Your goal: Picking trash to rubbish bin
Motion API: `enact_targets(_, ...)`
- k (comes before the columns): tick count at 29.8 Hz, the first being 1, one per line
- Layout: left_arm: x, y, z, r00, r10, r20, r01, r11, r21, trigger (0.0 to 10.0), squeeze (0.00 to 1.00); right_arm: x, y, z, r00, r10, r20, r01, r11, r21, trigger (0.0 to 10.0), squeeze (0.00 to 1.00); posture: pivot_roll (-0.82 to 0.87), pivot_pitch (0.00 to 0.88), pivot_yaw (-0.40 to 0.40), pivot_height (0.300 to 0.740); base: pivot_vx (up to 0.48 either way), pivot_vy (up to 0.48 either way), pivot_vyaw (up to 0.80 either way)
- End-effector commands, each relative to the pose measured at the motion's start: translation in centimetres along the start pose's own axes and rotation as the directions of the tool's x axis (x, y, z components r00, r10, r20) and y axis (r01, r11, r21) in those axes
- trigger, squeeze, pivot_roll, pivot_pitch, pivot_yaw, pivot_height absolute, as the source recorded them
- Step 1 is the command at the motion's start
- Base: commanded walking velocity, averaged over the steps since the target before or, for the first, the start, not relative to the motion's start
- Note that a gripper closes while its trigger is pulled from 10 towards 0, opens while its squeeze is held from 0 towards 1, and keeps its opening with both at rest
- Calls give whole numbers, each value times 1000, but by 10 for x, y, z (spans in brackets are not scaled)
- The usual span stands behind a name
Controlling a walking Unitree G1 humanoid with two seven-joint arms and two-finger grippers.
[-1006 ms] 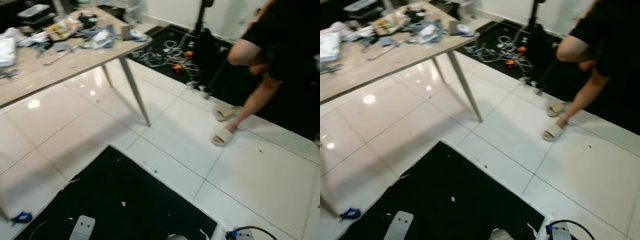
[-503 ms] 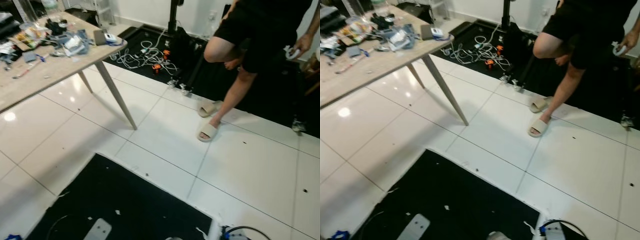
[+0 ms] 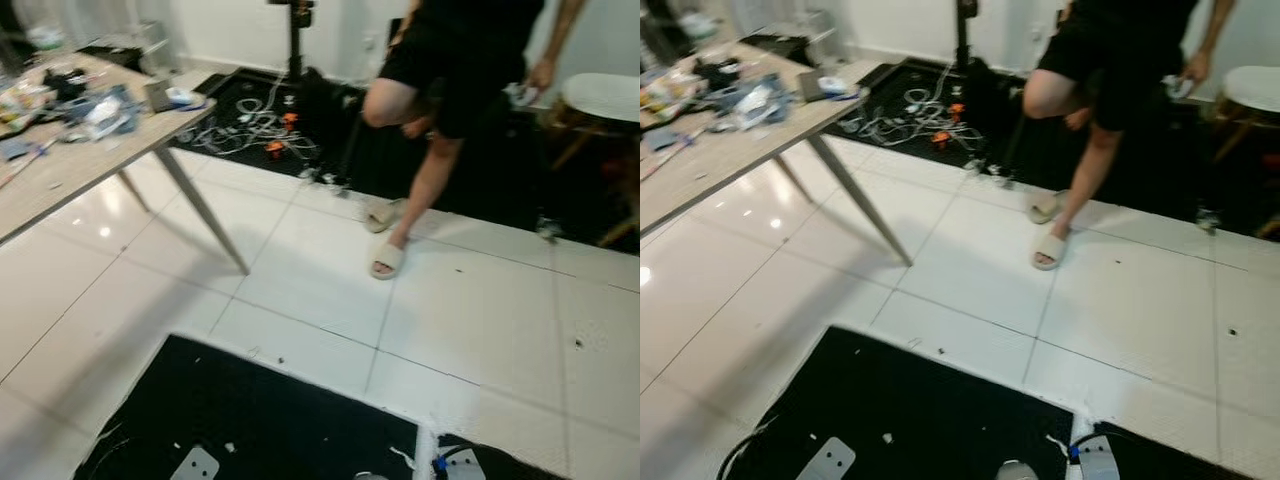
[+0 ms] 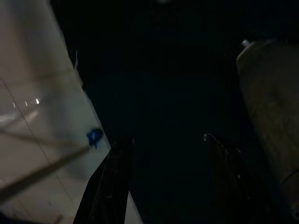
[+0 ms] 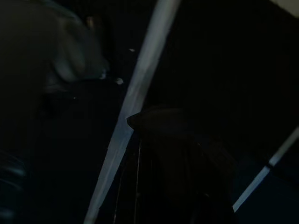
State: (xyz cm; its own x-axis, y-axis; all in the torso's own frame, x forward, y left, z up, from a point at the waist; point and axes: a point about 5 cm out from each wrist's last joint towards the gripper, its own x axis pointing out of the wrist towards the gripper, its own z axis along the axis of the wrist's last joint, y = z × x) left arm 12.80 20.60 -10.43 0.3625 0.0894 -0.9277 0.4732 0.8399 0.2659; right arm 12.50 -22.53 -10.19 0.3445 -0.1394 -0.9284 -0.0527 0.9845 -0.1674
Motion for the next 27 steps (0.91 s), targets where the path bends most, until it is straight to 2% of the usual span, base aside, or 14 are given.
enact_targets(1,-1,-1,-6,1000,-7,-18,8,1000,11,10000,0,0,3,-5,1000,9,-20,-9,1000,-3,10000,0,-4,86,58,740,0,0,-744)
enact_targets(27,0,-3,-4,1000,-21,-12,21,1000,15,10000,0,0,2,-8,1000,8,-25,-9,1000,-26,10000,0,0,85,66,740,0,0,-744)
